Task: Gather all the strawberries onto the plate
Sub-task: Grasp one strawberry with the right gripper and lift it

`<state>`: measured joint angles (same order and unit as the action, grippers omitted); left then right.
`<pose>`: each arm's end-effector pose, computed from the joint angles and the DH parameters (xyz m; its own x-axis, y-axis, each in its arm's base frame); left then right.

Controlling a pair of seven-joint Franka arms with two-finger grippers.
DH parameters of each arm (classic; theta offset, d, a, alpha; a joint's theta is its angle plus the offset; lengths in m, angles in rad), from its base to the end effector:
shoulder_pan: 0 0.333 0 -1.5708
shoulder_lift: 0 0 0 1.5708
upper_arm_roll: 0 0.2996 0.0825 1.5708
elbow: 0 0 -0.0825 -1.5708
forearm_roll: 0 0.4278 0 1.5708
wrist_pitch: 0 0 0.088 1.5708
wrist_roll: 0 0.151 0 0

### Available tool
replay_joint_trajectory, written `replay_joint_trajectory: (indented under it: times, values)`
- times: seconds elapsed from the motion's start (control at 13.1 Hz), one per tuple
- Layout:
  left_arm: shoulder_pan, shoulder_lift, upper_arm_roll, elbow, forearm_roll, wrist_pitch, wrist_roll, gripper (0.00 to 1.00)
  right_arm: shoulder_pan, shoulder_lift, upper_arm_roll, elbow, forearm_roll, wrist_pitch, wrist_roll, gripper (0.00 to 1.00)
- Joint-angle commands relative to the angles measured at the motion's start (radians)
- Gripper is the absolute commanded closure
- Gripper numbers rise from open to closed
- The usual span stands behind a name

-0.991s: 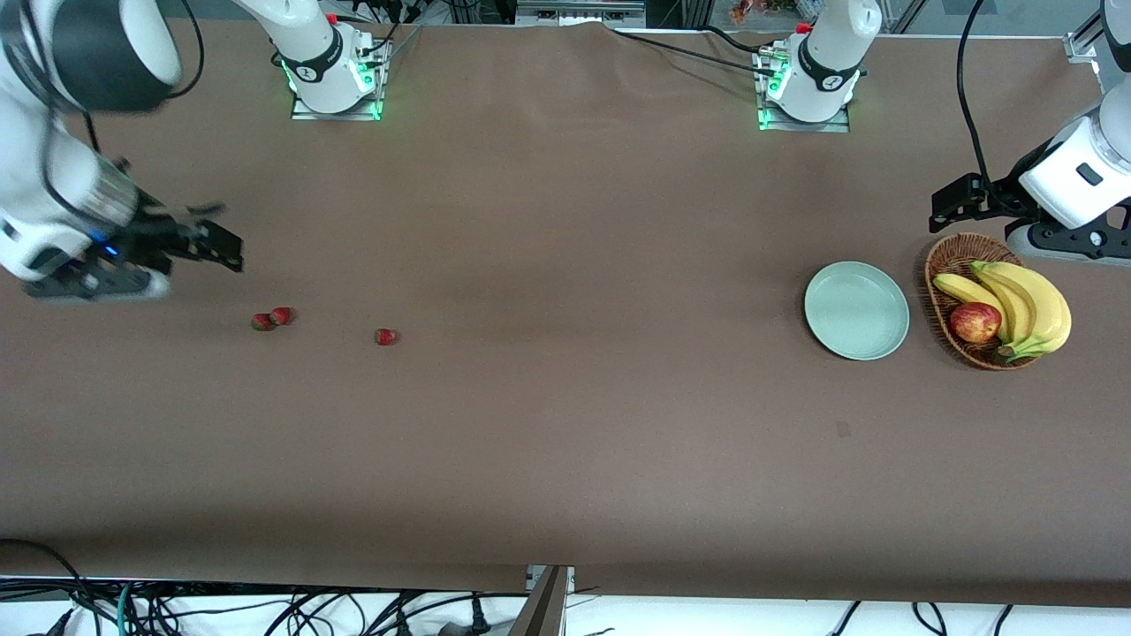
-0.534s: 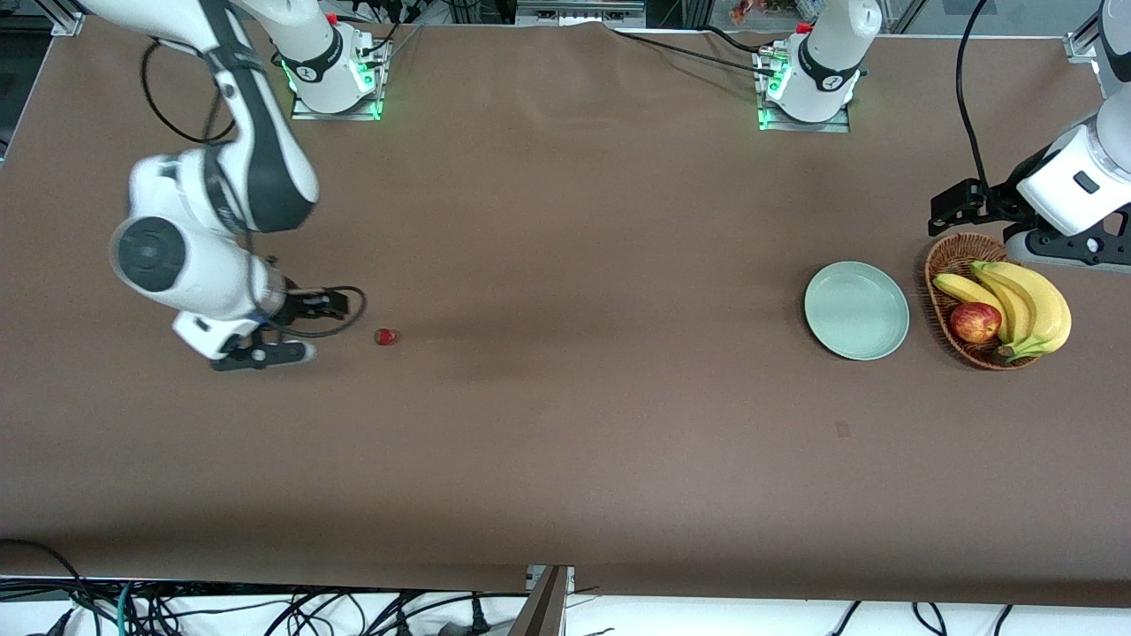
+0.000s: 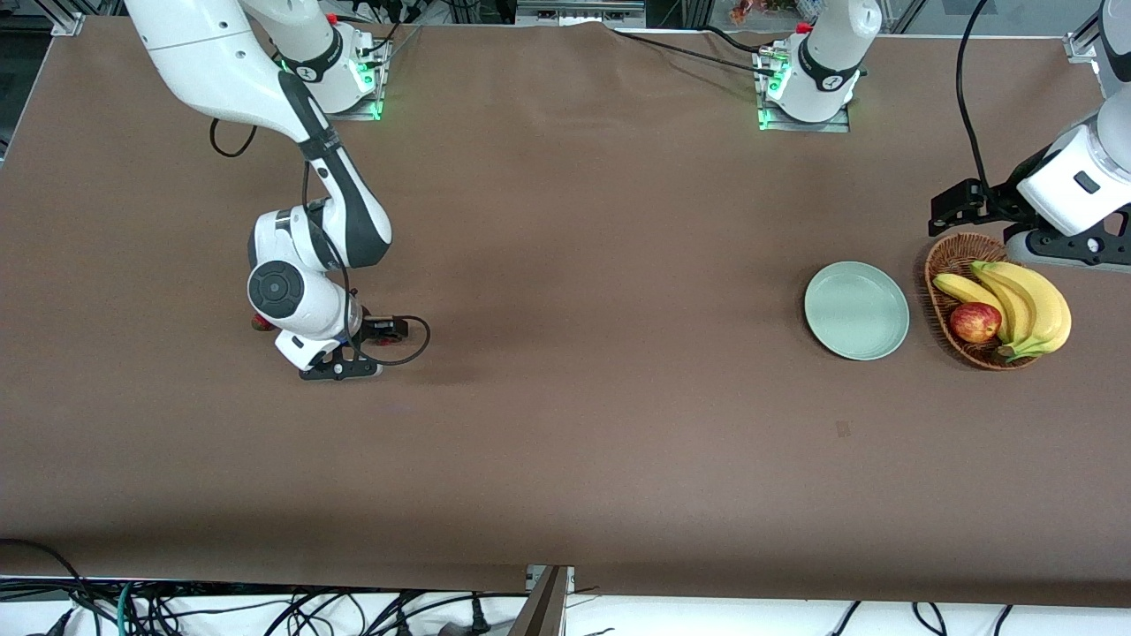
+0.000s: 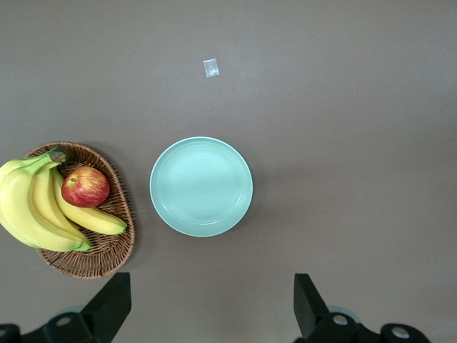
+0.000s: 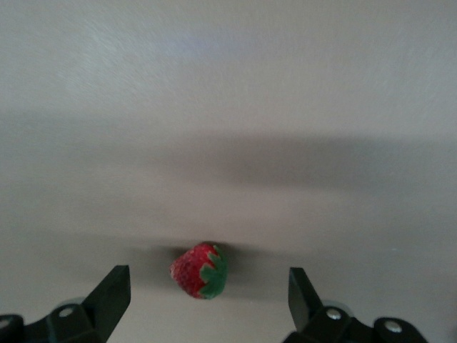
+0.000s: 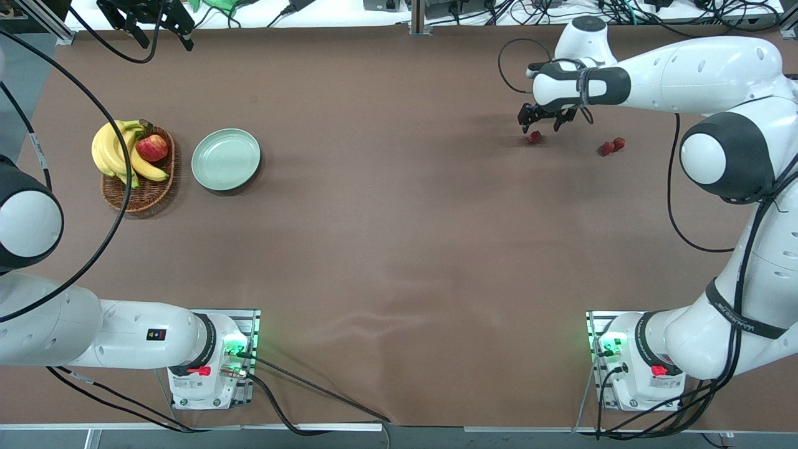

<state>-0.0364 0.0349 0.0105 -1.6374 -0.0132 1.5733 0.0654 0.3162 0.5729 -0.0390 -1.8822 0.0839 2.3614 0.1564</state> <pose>0.5993 -0.0176 0.5093 0.9910 -0.0910 -0.0978 -0.0895 -0.9958 0.0192 0.6152 0.1779 0.1032 0.9932 0.0641 -0.0974 0.0628 -0.9979 -0.0171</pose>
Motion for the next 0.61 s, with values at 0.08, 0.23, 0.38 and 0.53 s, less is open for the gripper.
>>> replay_joint_trajectory:
  times: [0.08,0.23,0.38,0.53]
  values:
    - [-0.007,0.011,0.006,0.027,-0.004,-0.007,0.002,0.00,0.001,-0.002,0.008,-0.023,0.039,0.021,0.014,0.18]
    - [-0.007,0.011,0.006,0.028,-0.004,-0.007,0.002,0.00,0.001,-0.004,0.008,-0.043,0.039,0.030,0.014,0.30]
    - [-0.007,0.011,0.006,0.027,-0.004,-0.007,0.002,0.00,0.001,-0.004,0.008,-0.045,0.039,0.030,0.014,0.47]
    - [-0.007,0.011,0.006,0.027,-0.004,-0.004,0.002,0.00,0.001,-0.004,0.008,-0.043,0.039,0.029,0.014,0.61]
